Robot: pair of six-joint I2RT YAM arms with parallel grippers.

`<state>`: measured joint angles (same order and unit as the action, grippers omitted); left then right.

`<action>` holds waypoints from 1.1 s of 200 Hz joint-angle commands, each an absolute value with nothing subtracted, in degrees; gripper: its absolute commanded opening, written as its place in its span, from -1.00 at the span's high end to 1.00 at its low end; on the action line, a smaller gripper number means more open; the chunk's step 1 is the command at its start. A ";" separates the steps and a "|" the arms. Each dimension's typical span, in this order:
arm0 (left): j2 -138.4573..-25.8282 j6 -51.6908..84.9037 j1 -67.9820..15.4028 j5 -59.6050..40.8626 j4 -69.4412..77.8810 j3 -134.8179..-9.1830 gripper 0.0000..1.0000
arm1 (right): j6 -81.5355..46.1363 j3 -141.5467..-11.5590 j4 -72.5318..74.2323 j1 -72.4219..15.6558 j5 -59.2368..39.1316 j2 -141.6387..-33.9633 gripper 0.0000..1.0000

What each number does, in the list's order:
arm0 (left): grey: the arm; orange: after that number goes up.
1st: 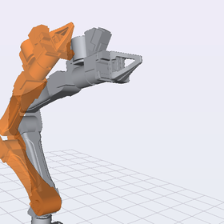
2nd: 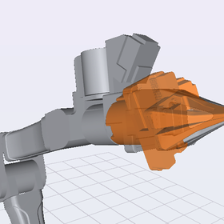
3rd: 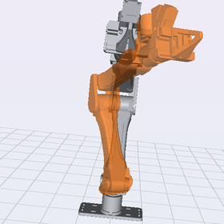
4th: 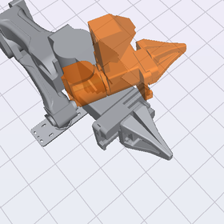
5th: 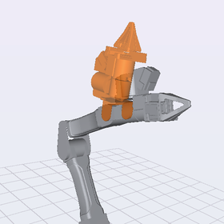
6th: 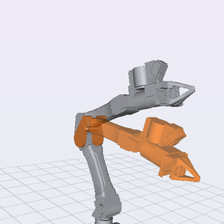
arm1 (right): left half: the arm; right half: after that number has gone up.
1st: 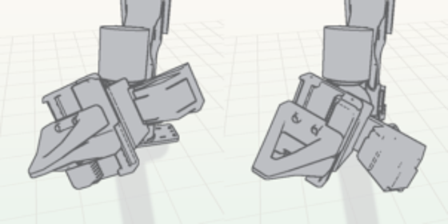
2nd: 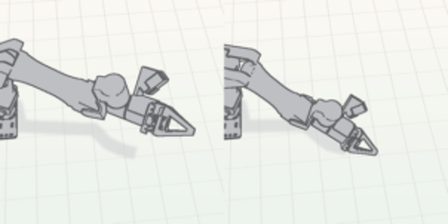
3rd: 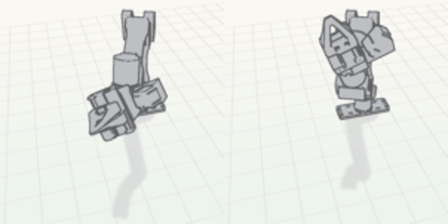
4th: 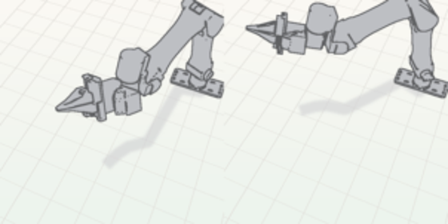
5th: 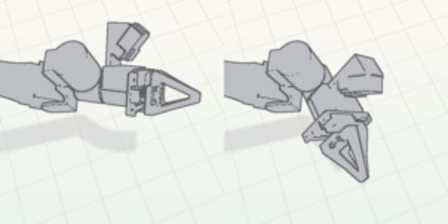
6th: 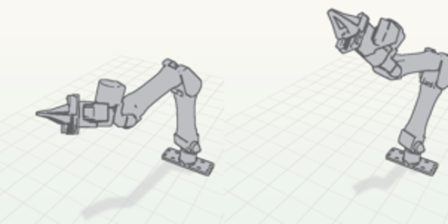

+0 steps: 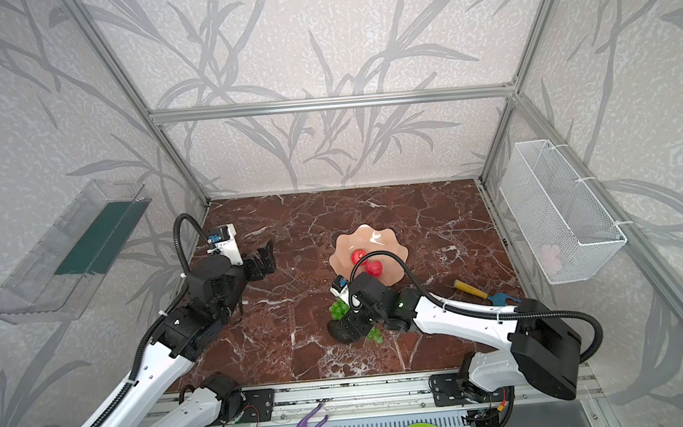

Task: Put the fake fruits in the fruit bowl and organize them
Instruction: 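Retract the left arm while the right gripper reaches to the avocado, then close the right gripper around the dark avocado beside the grapes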

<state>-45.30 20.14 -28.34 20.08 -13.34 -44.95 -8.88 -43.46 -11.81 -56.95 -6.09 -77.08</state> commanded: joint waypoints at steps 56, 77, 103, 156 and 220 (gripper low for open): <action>-44.29 23.35 -26.04 19.34 -15.37 -42.99 -0.98 | -6.29 -47.39 -12.99 -61.93 -4.69 -84.48 -0.53; -44.29 23.33 -25.75 18.98 -15.46 -42.99 -0.98 | -6.21 -48.65 -14.25 -63.01 -3.30 -86.64 -0.51; -44.29 23.38 -25.36 18.34 -15.47 -43.01 -0.98 | -6.15 -50.13 -15.77 -63.63 -2.12 -89.09 -0.47; -44.23 23.17 -24.67 17.94 -15.82 -43.22 -0.98 | -5.77 -51.23 -15.99 -64.44 -1.19 -91.29 -0.13; -44.64 23.29 -24.17 17.00 -15.73 -43.09 -0.98 | -5.29 -52.24 -16.39 -64.60 -1.68 -87.34 0.10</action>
<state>-44.73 22.33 -24.62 17.37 -15.44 -43.00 -5.96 -50.61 -15.29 -64.18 -1.67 -90.45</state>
